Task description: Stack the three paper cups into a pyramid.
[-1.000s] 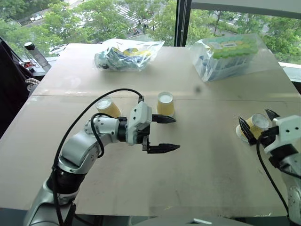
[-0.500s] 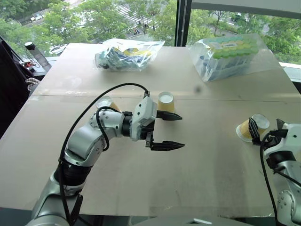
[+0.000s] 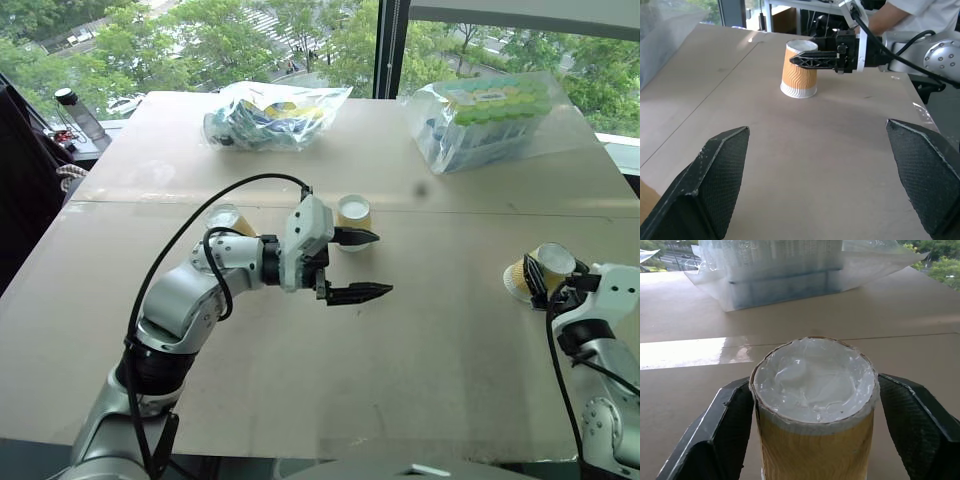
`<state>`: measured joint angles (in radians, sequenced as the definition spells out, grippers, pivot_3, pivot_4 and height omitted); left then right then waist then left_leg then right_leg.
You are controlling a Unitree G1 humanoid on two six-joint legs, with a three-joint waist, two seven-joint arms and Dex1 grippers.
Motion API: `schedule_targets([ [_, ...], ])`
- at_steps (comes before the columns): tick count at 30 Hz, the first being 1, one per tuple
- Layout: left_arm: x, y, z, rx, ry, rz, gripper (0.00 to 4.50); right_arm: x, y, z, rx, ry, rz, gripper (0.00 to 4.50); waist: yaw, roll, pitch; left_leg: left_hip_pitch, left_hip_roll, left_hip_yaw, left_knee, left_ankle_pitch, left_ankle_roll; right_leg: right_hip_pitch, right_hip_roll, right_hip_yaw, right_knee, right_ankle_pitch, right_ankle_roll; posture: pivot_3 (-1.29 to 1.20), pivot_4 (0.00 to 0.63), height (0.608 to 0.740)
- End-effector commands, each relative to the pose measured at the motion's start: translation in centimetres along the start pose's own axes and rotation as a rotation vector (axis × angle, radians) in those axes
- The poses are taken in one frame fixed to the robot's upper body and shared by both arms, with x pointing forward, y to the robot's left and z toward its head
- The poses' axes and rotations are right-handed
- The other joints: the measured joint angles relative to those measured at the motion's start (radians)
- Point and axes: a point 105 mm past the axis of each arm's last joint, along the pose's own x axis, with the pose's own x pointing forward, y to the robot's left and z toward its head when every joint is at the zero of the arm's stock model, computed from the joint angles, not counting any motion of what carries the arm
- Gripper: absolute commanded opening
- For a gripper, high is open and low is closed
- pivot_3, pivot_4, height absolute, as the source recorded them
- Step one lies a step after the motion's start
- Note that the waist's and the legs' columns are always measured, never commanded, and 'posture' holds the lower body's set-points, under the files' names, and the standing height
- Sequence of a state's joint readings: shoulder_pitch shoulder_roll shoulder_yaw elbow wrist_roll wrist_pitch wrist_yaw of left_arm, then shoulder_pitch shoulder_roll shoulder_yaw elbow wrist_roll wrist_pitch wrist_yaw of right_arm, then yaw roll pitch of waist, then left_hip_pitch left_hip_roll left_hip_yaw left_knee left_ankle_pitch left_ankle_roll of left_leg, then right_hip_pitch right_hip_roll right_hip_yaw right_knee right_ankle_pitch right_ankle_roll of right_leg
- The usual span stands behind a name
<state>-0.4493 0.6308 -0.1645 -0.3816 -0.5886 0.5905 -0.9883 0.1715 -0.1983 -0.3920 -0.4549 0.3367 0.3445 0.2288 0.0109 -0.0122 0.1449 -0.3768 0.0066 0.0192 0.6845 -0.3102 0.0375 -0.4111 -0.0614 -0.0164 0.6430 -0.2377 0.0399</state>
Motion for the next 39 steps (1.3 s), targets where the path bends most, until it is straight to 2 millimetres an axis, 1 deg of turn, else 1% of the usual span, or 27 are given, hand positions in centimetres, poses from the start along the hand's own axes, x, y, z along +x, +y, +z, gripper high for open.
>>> schedule_targets([
  [1, -0.1, 1.1, 0.2, 0.053, 0.009, 0.120, 4.50, 0.1, 0.7, 1.1, -0.022, -0.045, 0.054, 2.24, 0.001, 0.000, 0.000, 0.000, 0.000, 0.000, 0.000, 0.000, 0.000, 0.000, 0.000, 0.000, 0.000, 0.000, 0.000, 0.00, 0.150, 0.740],
  [3, 0.0, 1.3, -0.2, 0.062, 0.023, 0.150, 4.50, 0.2, 0.9, 1.2, -0.023, -0.048, 0.069, 2.18, 0.000, 0.000, 0.000, 0.000, 0.000, 0.000, 0.000, 0.000, 0.000, 0.000, 0.000, 0.000, 0.000, 0.000, 0.000, 0.00, 0.150, 0.740],
  [5, 0.0, 1.4, -0.3, 0.056, 0.017, 0.178, 4.50, 0.3, 1.6, 1.5, -0.035, -0.055, 0.108, 2.18, 0.000, 0.000, 0.000, 0.000, 0.000, 0.000, 0.000, 0.001, -0.001, 0.000, 0.000, 0.000, 0.000, 0.000, 0.000, 0.00, 0.150, 0.740],
  [6, 0.0, 1.5, -0.4, 0.090, 0.012, 0.206, 4.50, 0.3, 2.5, 1.6, -0.026, -0.052, 0.160, 2.18, 0.000, 0.000, 0.000, 0.000, 0.000, 0.000, 0.000, 0.001, -0.001, 0.000, 0.000, 0.000, 0.000, 0.000, 0.000, 0.00, 0.150, 0.740],
  [9, 0.0, 1.4, -1.3, 0.058, 0.014, 0.278, 4.50, 0.5, 5.4, 1.5, 0.005, -0.021, 0.311, 2.18, -0.005, 0.000, 0.000, 0.000, 0.000, 0.000, 0.000, 0.000, 0.000, 0.000, 0.000, 0.001, 0.000, 0.000, 0.000, 0.00, 0.150, 0.740],
  [12, -0.7, 1.4, -1.9, 0.061, -0.001, 0.399, 4.50, 1.2, 8.4, 1.7, 0.011, -0.005, 0.442, 2.18, -0.012, 0.000, 0.000, 0.001, 0.000, -0.001, 0.000, -0.001, 0.002, 0.000, 0.000, 0.002, 0.000, 0.000, 0.000, 0.00, 0.150, 0.740],
  [13, -1.1, 1.3, -2.2, 0.044, -0.002, 0.437, 4.50, 1.7, 9.4, 1.8, 0.014, 0.001, 0.476, 2.18, -0.015, 0.000, 0.000, 0.001, 0.000, -0.001, 0.000, -0.001, 0.002, 0.000, 0.000, 0.002, 0.000, 0.000, 0.000, 0.00, 0.150, 0.740],
  [15, -2.8, 0.9, -3.5, 0.008, 0.014, 0.581, 4.50, 3.6, 12.6, 1.9, -0.003, 0.007, 0.560, 2.18, -0.034, 0.000, 0.000, 0.001, 0.000, -0.001, 0.000, -0.001, 0.002, 0.000, 0.000, 0.003, 0.000, 0.000, 0.000, 0.00, 0.150, 0.740],
  [17, -3.6, 0.2, -4.0, -0.003, 0.012, 0.664, 4.50, 5.1, 14.4, 2.2, -0.021, 0.000, 0.601, 2.18, -0.032, -0.001, 0.000, 0.006, -0.001, -0.004, -0.001, -0.001, 0.002, 0.001, 0.000, 0.008, 0.001, 0.001, 0.000, 0.00, 0.150, 0.740],
  [20, -3.9, -0.9, -4.2, -0.035, -0.014, 0.735, 4.50, 6.7, 16.6, 2.4, -0.035, -0.010, 0.645, 2.18, -0.014, -0.001, 0.000, 0.006, -0.002, -0.008, -0.002, -0.001, 0.002, 0.001, 0.001, 0.008, 0.001, 0.001, 0.000, 0.00, 0.150, 0.740],
  [22, -3.7, -1.4, -4.2, -0.055, -0.031, 0.763, 4.50, 7.5, 17.8, 2.4, -0.053, -0.009, 0.668, 2.18, -0.002, -0.001, 0.000, 0.005, -0.004, -0.009, -0.001, -0.001, 0.001, 0.001, 0.000, 0.007, 0.001, 0.001, 0.000, 0.00, 0.150, 0.740],
  [24, -3.6, -1.5, -4.3, -0.067, -0.038, 0.781, 4.50, 8.0, 18.5, 2.3, -0.054, -0.006, 0.674, 2.18, 0.001, -0.001, 0.000, 0.004, -0.004, -0.009, -0.001, 0.001, -0.002, 0.001, -0.001, 0.007, 0.001, 0.001, 0.000, 0.00, 0.150, 0.740],
  [29, -3.7, -1.3, -4.2, -0.067, -0.048, 0.812, 4.50, 8.7, 19.8, 1.9, -0.077, 0.007, 0.697, 2.18, -0.001, -0.001, 0.000, 0.004, -0.005, -0.008, -0.001, 0.001, -0.002, 0.001, -0.002, 0.007, 0.001, 0.001, 0.000, 0.00, 0.150, 0.740],
  [35, -3.8, -1.1, -4.4, -0.068, -0.041, 0.824, 4.50, 8.9, 20.4, 1.9, -0.076, 0.001, 0.702, 2.18, -0.011, -0.001, 0.000, 0.004, -0.004, -0.008, -0.001, 0.001, -0.002, 0.001, -0.001, 0.006, 0.002, 0.001, 0.000, 0.00, 0.150, 0.740],
  [38, -3.9, -1.0, -4.4, -0.071, -0.046, 0.833, 4.50, 9.1, 20.3, 1.8, -0.078, 0.007, 0.692, 2.18, -0.019, -0.001, 0.000, 0.004, -0.004, -0.008, -0.001, 0.001, -0.002, 0.001, -0.001, 0.006, 0.002, 0.001, 0.000, 0.00, 0.150, 0.740],
  [39, -3.9, -1.0, -4.4, -0.070, -0.050, 0.834, 4.50, 9.2, 20.2, 1.8, -0.078, 0.006, 0.685, 2.67, -0.020, -0.001, 0.000, 0.004, -0.004, -0.008, -0.001, 0.001, -0.002, 0.001, -0.001, 0.006, 0.002, 0.001, 0.000, 0.00, 0.150, 0.740],
])
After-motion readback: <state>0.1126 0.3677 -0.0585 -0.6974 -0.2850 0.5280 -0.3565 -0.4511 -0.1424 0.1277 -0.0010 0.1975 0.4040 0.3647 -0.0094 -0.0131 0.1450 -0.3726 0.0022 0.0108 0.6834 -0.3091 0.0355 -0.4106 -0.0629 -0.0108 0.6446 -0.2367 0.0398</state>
